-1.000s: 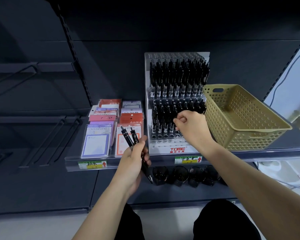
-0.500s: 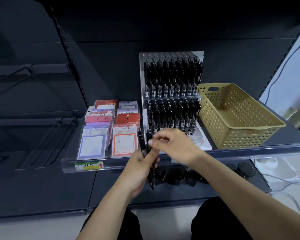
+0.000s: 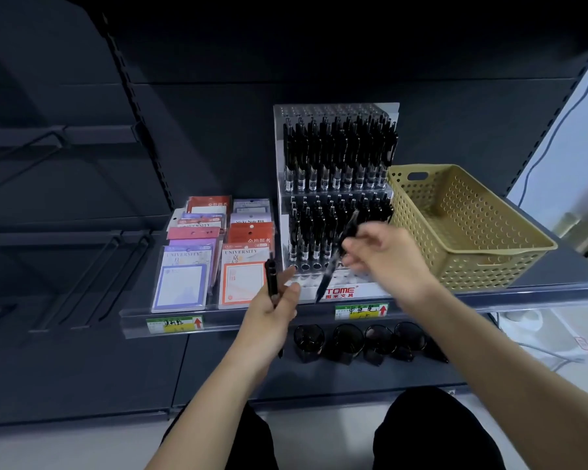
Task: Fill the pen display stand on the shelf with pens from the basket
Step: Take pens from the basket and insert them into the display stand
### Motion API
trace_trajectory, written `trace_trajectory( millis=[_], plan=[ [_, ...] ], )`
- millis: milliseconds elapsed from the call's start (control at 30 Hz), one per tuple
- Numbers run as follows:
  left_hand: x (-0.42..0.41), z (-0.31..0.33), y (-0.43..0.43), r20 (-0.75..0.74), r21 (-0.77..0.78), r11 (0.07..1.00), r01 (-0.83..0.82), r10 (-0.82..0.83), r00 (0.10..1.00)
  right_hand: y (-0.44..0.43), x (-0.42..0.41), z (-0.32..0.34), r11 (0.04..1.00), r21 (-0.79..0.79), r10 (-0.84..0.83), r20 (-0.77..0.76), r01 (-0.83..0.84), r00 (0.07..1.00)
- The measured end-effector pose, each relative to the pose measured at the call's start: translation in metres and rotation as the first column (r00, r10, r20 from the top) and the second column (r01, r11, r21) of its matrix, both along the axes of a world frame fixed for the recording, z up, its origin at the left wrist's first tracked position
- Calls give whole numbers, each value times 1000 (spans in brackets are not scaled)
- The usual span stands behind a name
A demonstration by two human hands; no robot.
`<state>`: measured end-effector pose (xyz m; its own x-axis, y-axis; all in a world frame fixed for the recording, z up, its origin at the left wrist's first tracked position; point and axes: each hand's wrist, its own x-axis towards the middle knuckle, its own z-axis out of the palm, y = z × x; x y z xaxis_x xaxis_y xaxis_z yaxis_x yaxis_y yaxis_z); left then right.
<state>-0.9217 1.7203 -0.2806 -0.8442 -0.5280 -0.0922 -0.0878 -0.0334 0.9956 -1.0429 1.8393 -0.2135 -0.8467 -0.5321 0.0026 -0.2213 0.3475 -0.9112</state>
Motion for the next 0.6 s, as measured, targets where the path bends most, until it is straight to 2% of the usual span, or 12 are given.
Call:
trace_trajectory(
  millis=[133,300,467,600],
  plan=[
    [0,2,-4,-21,-6,997,-77,76,997,6,-22,17,977,-133,-190,-183,167,965],
    [1,4,-1,-49,47,991,-125,127,991,-4,-30,11,981,-66,-193,-390,182,900],
    [1,2,-7,3,70,974,-214,215,977,-10,-35,6,980,-60,-199,-417,191,887],
    [1,1,-8,-35,127,964,-232,238,971,-14,-36,3,985,-24,-168,-394,172,904]
  ],
)
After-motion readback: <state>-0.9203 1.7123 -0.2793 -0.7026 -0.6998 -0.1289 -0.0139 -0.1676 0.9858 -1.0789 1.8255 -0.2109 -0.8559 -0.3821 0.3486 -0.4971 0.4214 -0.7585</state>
